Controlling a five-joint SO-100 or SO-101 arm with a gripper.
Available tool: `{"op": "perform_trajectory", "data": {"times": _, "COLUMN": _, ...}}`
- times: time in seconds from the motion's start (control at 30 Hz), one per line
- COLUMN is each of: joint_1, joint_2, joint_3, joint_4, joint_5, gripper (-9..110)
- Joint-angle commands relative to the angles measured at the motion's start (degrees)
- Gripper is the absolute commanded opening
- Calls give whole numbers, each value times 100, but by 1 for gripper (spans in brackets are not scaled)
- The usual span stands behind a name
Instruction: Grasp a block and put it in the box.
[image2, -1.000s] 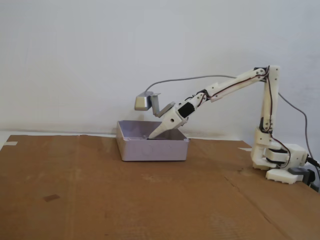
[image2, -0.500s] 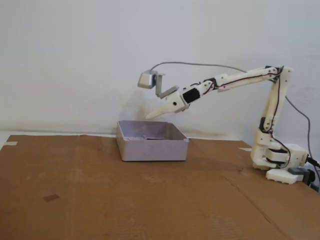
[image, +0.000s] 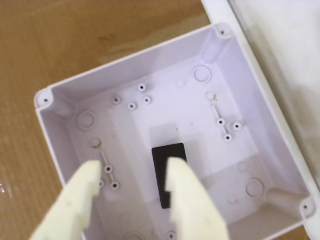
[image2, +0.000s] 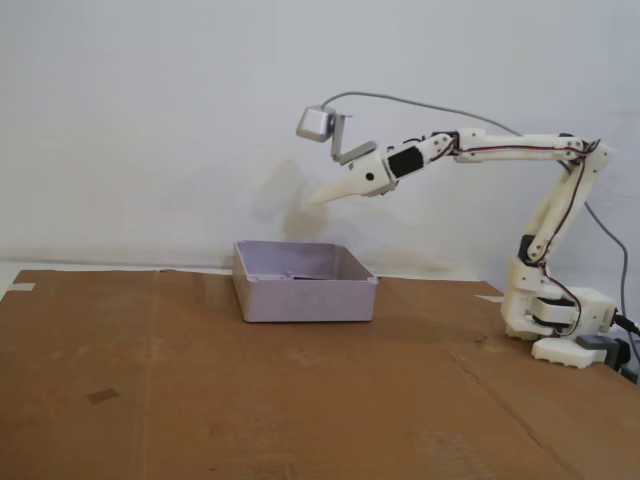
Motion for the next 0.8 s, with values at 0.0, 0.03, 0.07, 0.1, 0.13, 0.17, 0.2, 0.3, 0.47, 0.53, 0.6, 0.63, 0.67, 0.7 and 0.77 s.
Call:
{"op": "perform_trajectory", "data": {"times": 0.0, "joint_1": -26, "joint_2": 914, "joint_3": -325, "joint_4": 114, "joint_5": -62, "gripper": 9}}
{"op": "perform_trajectory", "data": {"times": 0.03, "joint_1": -26, "joint_2": 1002, "joint_3": -325, "joint_4": 185, "joint_5": -62, "gripper": 8}}
{"op": "perform_trajectory", "data": {"times": 0.07, "joint_1": -26, "joint_2": 1081, "joint_3": -325, "joint_4": 264, "joint_5": -62, "gripper": 6}}
{"op": "perform_trajectory", "data": {"times": 0.1, "joint_1": -26, "joint_2": 1169, "joint_3": -325, "joint_4": 352, "joint_5": -62, "gripper": 4}}
{"op": "perform_trajectory", "data": {"times": 0.13, "joint_1": -26, "joint_2": 1257, "joint_3": -325, "joint_4": 439, "joint_5": -62, "gripper": 2}}
{"op": "perform_trajectory", "data": {"times": 0.17, "joint_1": -26, "joint_2": 1336, "joint_3": -325, "joint_4": 519, "joint_5": -62, "gripper": 0}}
{"op": "perform_trajectory", "data": {"times": 0.2, "joint_1": -26, "joint_2": 1415, "joint_3": -325, "joint_4": 589, "joint_5": -62, "gripper": 0}}
{"op": "perform_trajectory", "data": {"times": 0.3, "joint_1": -70, "joint_2": 1626, "joint_3": -325, "joint_4": 721, "joint_5": -62, "gripper": 0}}
{"op": "perform_trajectory", "data": {"times": 0.47, "joint_1": -369, "joint_2": 1784, "joint_3": -325, "joint_4": 765, "joint_5": -62, "gripper": 0}}
{"op": "perform_trajectory", "data": {"times": 0.53, "joint_1": -527, "joint_2": 1811, "joint_3": -264, "joint_4": 765, "joint_5": -62, "gripper": 0}}
{"op": "perform_trajectory", "data": {"times": 0.6, "joint_1": -677, "joint_2": 1828, "joint_3": -158, "joint_4": 765, "joint_5": -62, "gripper": 0}}
{"op": "perform_trajectory", "data": {"times": 0.63, "joint_1": -782, "joint_2": 1828, "joint_3": -114, "joint_4": 747, "joint_5": -62, "gripper": 0}}
{"op": "perform_trajectory", "data": {"times": 0.67, "joint_1": -879, "joint_2": 1828, "joint_3": -79, "joint_4": 729, "joint_5": -62, "gripper": 0}}
{"op": "perform_trajectory", "data": {"times": 0.7, "joint_1": -993, "joint_2": 1828, "joint_3": -44, "joint_4": 712, "joint_5": -53, "gripper": 0}}
{"op": "perform_trajectory", "data": {"times": 0.77, "joint_1": -1178, "joint_2": 1828, "joint_3": 9, "joint_4": 703, "joint_5": -53, "gripper": 0}}
